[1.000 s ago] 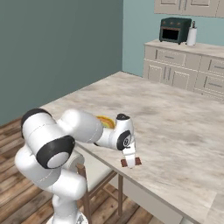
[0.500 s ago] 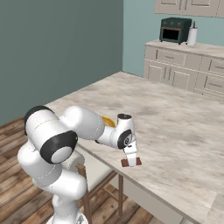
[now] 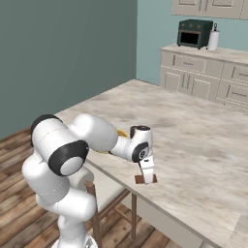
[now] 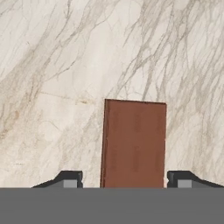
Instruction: Take the cinnamon bottle from the cabinet and place it on the dining table, next to the plate with the cupcake. Then take the chocolate from the dining counter and place it on the cupcake plate.
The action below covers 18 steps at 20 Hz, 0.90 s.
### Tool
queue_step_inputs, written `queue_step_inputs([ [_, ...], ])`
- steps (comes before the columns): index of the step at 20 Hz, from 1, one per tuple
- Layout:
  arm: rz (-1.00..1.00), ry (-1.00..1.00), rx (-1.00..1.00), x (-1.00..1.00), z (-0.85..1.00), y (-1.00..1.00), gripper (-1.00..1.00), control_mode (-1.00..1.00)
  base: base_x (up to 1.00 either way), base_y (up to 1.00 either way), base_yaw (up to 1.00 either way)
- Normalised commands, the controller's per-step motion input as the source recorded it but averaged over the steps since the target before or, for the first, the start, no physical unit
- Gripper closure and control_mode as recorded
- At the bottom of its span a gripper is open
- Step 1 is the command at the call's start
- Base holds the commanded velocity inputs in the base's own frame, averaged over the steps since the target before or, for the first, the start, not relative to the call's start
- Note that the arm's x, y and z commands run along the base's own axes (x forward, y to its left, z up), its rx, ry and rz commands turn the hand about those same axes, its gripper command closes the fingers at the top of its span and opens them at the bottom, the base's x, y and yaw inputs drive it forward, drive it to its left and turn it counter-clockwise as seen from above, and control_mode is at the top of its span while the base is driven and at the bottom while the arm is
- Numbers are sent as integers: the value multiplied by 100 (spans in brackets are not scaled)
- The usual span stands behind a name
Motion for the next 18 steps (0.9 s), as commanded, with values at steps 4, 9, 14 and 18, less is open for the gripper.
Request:
queue_step_inputs([
  [4,-2,0,7,-27,-15,-6,-100,-100,0,0,0],
  [9,-9,0,5,-22,-16,-3,-100,-100,0,0,0],
  [14,-7,2,3,3,-29,0,-100,-100,0,0,0],
  [18,-2,0,2,-3,-41,-1,-100,-100,0,0,0],
])
